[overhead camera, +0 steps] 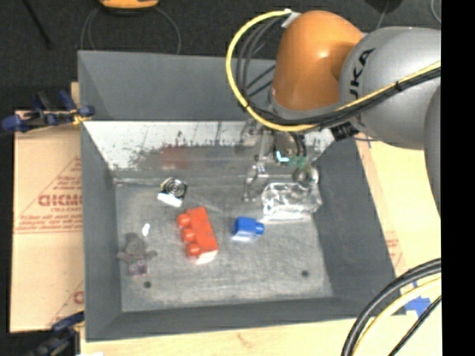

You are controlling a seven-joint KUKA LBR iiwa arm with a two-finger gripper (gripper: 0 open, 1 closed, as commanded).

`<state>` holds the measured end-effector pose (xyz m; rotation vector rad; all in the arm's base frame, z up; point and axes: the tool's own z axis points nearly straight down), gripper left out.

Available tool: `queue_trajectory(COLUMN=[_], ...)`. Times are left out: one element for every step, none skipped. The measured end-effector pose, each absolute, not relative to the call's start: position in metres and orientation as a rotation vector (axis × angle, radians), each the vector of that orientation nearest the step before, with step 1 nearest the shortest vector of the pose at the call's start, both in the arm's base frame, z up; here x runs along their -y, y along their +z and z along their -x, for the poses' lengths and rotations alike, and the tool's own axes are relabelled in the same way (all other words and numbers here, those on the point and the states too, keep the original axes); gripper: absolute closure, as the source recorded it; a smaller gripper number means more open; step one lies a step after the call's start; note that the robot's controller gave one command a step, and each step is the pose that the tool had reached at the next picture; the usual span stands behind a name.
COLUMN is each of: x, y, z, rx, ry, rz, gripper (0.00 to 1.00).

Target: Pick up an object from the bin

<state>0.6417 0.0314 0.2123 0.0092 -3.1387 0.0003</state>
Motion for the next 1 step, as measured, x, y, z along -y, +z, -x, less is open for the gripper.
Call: queue_trajectory(x=[0.001], y=[0.0751], z=[-0.6022], rx=[3.123], ry=[0.0], rz=[-0.423], gripper=[0.0])
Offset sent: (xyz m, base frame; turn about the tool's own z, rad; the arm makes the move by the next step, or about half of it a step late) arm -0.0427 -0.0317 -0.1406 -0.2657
